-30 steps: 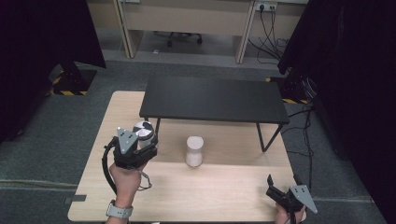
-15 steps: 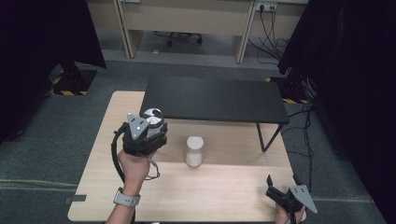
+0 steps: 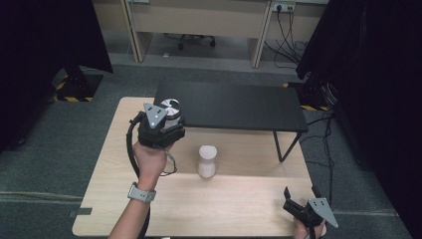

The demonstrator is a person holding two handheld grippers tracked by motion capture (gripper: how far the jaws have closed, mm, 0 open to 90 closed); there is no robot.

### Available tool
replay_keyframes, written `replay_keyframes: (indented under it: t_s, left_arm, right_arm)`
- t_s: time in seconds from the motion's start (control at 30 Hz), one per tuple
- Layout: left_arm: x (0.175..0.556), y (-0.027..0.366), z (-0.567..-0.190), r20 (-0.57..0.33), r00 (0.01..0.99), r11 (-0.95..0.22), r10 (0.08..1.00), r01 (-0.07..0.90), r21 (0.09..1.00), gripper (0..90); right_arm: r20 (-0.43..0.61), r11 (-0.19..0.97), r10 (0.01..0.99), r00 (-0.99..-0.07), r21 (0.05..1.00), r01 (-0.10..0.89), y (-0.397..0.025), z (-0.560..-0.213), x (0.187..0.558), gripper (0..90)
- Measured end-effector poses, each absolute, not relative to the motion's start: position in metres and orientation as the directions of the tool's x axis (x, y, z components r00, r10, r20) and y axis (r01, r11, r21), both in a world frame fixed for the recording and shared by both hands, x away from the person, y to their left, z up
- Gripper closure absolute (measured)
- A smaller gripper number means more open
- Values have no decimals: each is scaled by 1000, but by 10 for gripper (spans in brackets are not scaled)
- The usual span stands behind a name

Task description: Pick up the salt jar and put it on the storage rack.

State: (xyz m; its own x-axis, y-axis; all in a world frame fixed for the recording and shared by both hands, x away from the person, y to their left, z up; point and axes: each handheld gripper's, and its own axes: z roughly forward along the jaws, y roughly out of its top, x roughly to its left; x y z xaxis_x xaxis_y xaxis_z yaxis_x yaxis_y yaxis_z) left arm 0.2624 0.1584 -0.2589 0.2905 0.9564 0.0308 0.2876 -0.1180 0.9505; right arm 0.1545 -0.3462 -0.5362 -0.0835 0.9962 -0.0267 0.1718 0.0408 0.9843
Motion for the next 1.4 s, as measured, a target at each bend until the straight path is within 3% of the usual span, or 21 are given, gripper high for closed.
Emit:
replay_keyframes:
  t_s: [0.5, 1.4]
  left_arm:
    - [310, 151, -256, 28, 308, -126, 951, 303, 945, 311]
    - [361, 137, -254, 60, 311, -154, 948, 289, 945, 311]
  right_arm:
    - [-40, 51, 997, -67, 983, 174, -343, -536, 155, 3]
    - [-31, 39, 998, -50, 984, 171, -340, -536, 155, 3]
